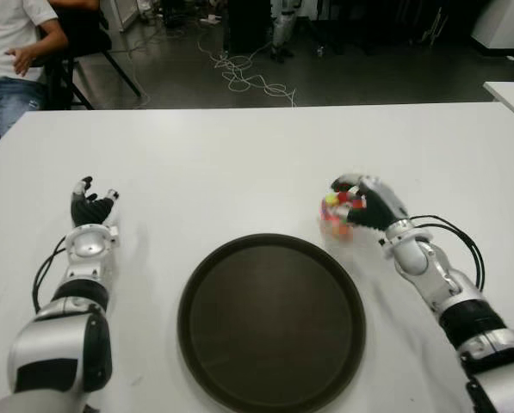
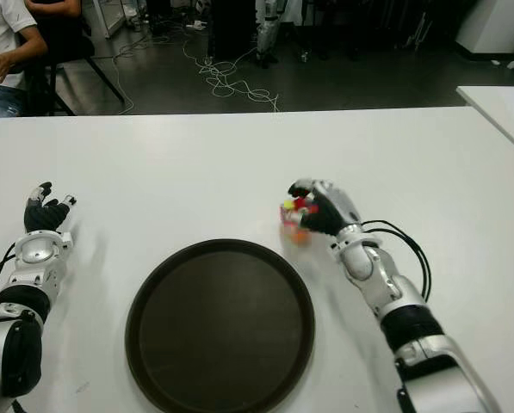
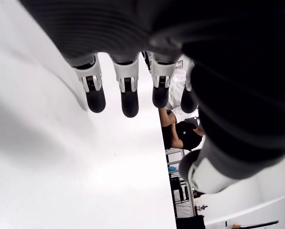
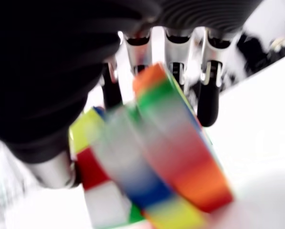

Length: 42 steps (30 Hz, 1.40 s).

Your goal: Pick up the Rubik's Cube and put it in the plate

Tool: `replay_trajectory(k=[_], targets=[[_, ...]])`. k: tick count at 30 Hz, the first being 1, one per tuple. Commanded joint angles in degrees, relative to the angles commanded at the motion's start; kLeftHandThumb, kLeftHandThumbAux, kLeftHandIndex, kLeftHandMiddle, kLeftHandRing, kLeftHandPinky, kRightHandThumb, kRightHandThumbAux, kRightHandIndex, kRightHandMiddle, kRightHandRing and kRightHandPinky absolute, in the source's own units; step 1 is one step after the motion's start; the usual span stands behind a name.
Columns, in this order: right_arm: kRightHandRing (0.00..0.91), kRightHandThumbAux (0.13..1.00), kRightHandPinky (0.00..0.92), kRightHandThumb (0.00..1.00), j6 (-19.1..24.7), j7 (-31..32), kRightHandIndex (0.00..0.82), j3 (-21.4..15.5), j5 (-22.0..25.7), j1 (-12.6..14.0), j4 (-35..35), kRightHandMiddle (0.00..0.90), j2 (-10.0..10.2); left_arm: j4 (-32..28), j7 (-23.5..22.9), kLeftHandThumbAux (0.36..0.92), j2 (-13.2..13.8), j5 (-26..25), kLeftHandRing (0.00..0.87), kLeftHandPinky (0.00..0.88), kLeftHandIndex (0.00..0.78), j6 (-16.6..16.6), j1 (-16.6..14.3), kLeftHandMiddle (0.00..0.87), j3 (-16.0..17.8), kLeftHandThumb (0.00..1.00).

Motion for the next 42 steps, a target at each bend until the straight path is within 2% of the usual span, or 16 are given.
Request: replay_trajectory(k=[4,12,42], targets=[[0.844,0.709,0.842,0.715,-1.1,1.6,0.441,-1.6,3.0,0.2,0.2,0.845,0.9,0.0,0.3,0.733,0.1,0.3,0.075,0.087,0.045,0.1,0.0,0.058,-0.2,0.070],[0.849,0.710,0.843,0.717,-1.5,3.0,0.442,-3.0,5.5,0.4,0.0,0.848,1.4,0.0,0.3,0.737,0.0,0.2,0.075,0.096,0.054,0.2,0.0,0.059,-0.2,0.071],[0.827,0.710,0.824,0.718,-0.3,3.8,0.441,-5.7,7.8,0.7,-1.5,0.819,2.6,0.0,0.1,0.743,0.1,0.1,0.070,0.092,0.040,-0.1,0.1,0.051,-0.1,0.081]])
